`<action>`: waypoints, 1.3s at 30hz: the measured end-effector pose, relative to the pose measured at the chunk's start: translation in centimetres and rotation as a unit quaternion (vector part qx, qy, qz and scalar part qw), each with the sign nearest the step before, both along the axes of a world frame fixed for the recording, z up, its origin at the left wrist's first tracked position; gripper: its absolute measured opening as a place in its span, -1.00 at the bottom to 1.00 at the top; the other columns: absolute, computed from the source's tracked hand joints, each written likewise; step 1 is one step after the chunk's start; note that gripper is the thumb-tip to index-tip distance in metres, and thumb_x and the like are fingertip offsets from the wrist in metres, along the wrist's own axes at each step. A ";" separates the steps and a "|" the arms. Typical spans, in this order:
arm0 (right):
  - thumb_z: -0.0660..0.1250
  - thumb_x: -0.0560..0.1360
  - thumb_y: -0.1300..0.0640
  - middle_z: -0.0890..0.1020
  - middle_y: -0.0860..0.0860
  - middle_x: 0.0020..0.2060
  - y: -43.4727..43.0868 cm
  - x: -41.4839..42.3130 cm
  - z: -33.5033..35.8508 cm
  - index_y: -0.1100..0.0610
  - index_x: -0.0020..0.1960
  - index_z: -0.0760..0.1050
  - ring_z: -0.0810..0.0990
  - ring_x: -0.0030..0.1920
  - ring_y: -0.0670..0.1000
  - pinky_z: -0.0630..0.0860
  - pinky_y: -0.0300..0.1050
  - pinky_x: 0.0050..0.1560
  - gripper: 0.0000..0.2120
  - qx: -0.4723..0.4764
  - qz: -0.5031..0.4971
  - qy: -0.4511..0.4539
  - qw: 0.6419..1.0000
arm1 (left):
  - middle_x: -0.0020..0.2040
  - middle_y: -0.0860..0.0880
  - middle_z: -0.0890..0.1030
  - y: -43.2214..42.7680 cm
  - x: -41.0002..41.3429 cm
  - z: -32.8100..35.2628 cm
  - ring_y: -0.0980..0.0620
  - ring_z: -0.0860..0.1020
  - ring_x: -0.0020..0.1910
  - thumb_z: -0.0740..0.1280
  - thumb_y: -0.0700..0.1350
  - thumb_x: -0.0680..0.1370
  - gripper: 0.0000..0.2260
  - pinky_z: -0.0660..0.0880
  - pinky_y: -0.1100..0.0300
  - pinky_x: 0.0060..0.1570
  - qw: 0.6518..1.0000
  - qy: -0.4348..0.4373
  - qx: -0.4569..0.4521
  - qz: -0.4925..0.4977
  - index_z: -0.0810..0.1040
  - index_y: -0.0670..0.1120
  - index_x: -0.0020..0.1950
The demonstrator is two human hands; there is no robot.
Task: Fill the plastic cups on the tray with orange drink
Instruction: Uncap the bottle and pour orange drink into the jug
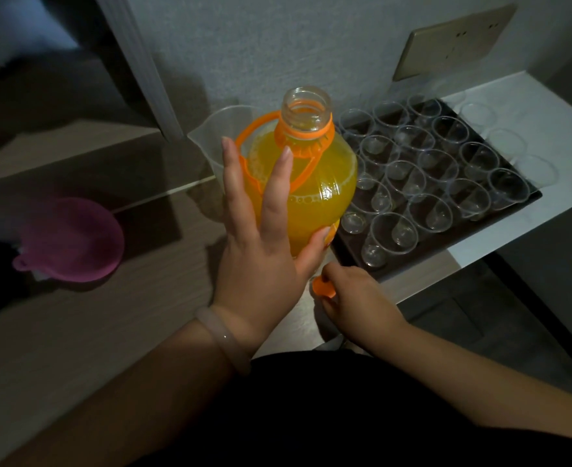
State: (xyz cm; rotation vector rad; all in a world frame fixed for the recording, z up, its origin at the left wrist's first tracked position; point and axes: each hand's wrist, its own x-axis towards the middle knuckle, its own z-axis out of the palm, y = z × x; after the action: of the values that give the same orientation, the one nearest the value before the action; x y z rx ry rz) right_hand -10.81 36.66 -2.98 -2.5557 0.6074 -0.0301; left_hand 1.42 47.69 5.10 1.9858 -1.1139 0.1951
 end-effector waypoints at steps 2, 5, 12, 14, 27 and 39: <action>0.31 0.52 0.03 0.52 0.02 -0.15 0.0 0.1 0.0 0.01 -0.07 0.30 0.39 -0.09 0.02 0.40 -0.06 -0.15 -0.83 -0.012 0.010 0.020 1.000 | 0.51 -0.33 -0.15 0.0 0.0 0.0 -0.19 -0.10 0.54 0.43 0.07 0.46 -0.23 -0.03 0.23 0.48 1.000 0.001 -0.001 0.001 0.01 0.03 0.49; 0.34 0.49 0.03 0.56 0.05 -0.05 -0.2 -0.1 -0.3 0.00 -0.05 0.30 0.47 0.02 0.09 0.44 -0.04 -0.09 -0.80 -0.039 0.045 0.070 0.996 | 0.51 -0.34 -0.14 -0.1 0.0 -0.1 -0.22 -0.08 0.53 0.44 0.06 0.45 -0.23 -0.03 0.24 0.47 1.000 0.001 -0.008 0.002 0.03 0.01 0.48; 0.22 0.49 -0.06 0.55 -0.01 -0.38 -1.3 -1.2 5.1 0.10 -0.22 0.51 0.53 -0.38 0.00 0.45 -0.14 -0.39 -0.74 -0.134 -0.047 -0.171 0.975 | 0.50 -0.37 -0.12 -0.3 -0.1 -0.2 -0.26 -0.06 0.53 0.51 0.03 0.38 -0.15 0.04 0.16 0.48 1.000 -0.010 -0.016 0.011 0.04 -0.02 0.48; 0.21 0.53 -0.05 0.58 -0.05 -0.24 -2.0 -0.7 8.5 0.10 -0.05 0.55 0.52 -0.26 -0.13 0.43 -0.36 -0.26 -0.75 -0.069 -0.078 -0.258 0.960 | 0.50 -0.37 -0.12 -0.5 -0.1 -0.2 -0.27 -0.03 0.52 0.55 0.02 0.34 -0.10 0.15 0.09 0.46 1.000 0.007 -0.022 0.015 0.03 0.01 0.48; 0.23 0.46 -0.27 0.48 -0.06 0.34 -0.9 3.7 10.0 -0.10 0.47 0.27 0.47 0.33 -0.06 0.41 0.12 0.34 -0.37 0.351 -0.040 -0.284 0.891 | 0.46 -0.34 0.07 1.5 -2.0 0.1 -0.33 0.25 0.42 0.44 0.01 0.34 -0.17 0.46 -0.21 0.20 0.997 0.053 -0.015 0.045 -0.02 0.22 0.43; 0.28 0.57 -0.03 0.43 0.05 0.38 -7.2 8.6 9.6 0.08 0.48 0.27 0.44 0.33 0.00 0.36 -0.11 0.33 -0.47 0.032 -0.083 -0.169 0.982 | 0.48 -0.27 0.04 3.3 -2.9 -0.2 -0.21 0.20 0.45 0.36 0.17 0.39 -0.23 0.32 -0.05 0.30 0.996 0.041 -0.021 0.074 -0.03 0.21 0.46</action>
State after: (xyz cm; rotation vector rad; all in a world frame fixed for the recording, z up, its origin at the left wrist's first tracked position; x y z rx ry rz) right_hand -2.16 29.41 6.66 -2.3561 0.6709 -0.4854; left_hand -1.46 51.04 4.90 2.0220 -0.9032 0.2105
